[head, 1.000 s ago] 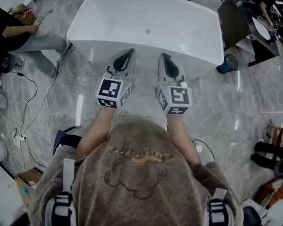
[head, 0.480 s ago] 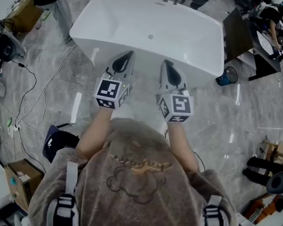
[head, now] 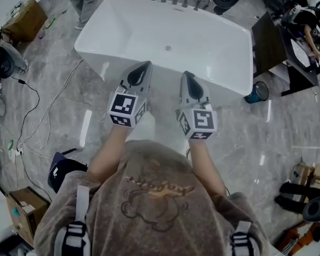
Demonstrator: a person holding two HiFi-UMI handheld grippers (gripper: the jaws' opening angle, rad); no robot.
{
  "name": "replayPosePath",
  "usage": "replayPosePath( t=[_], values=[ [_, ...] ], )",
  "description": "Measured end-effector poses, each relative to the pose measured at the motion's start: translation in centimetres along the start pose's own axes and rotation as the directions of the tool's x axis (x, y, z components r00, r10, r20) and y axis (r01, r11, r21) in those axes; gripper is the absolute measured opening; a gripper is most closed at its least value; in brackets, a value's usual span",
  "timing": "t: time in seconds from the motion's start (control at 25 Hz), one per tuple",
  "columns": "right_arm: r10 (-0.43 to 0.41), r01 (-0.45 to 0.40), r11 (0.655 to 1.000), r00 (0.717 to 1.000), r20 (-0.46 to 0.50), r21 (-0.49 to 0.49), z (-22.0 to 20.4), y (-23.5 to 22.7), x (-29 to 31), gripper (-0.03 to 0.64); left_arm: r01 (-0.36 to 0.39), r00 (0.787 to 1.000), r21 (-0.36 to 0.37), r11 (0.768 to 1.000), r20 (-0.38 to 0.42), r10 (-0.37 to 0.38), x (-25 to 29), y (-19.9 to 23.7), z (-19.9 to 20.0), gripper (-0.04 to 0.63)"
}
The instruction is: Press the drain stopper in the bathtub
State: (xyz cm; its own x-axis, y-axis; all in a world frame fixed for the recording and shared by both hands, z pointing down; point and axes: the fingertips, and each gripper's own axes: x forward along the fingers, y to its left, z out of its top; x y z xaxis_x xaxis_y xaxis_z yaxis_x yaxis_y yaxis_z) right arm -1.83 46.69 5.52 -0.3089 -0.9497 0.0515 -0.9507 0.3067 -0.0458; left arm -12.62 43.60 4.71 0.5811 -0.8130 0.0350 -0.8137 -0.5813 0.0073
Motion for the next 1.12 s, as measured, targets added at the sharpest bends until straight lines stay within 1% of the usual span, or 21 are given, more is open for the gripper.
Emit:
replayPosePath(
  t=[0.16, 0.36, 0.52, 0.72, 0.92, 1.12],
  values=[
    [0.000, 0.000, 1.000, 1.000, -0.007, -0.005, -0.2, -0.9, 3.5, 0.003, 0.014, 1.000, -0.011, 1.000, -0.005, -0.014, 2.6, 1.5, -0.4, 0.001],
    [-0.006, 0.005, 1.000, 1.000, -0.014, -0.002, 0.1, -2.3, 8.9, 0.003, 0.047, 0.999, -0.026, 0.999, -0.020, -0.048, 7.0, 4.6, -0.6, 0.000],
    [-0.023, 0.023, 1.000, 1.000, -0.013, 0.010, 0.4, -3.9, 13.6, 0.003, 0.068, 0.997, -0.026, 0.997, -0.040, -0.069, 11.2, 7.7, -0.6, 0.000],
    [-0.055, 0.055, 0.998, 0.998, -0.019, 0.015, 0.5, -5.2, 19.0, 0.003, 0.114, 0.992, -0.019, 0.993, -0.060, -0.115, 15.3, 11.2, -0.6, 0.000],
    [-0.093, 0.094, 0.995, 0.995, -0.034, 0.019, 0.3, -6.9, 22.7, 0.003, 0.149, 0.986, -0.008, 0.989, -0.070, -0.149, 18.9, 13.4, -0.6, 0.000],
    [-0.113, 0.114, 0.993, 0.992, -0.047, 0.008, 0.3, -8.2, 25.0, 0.003, 0.159, 0.985, -0.031, 0.987, -0.068, -0.161, 21.7, 14.4, -0.9, 0.000]
  ],
)
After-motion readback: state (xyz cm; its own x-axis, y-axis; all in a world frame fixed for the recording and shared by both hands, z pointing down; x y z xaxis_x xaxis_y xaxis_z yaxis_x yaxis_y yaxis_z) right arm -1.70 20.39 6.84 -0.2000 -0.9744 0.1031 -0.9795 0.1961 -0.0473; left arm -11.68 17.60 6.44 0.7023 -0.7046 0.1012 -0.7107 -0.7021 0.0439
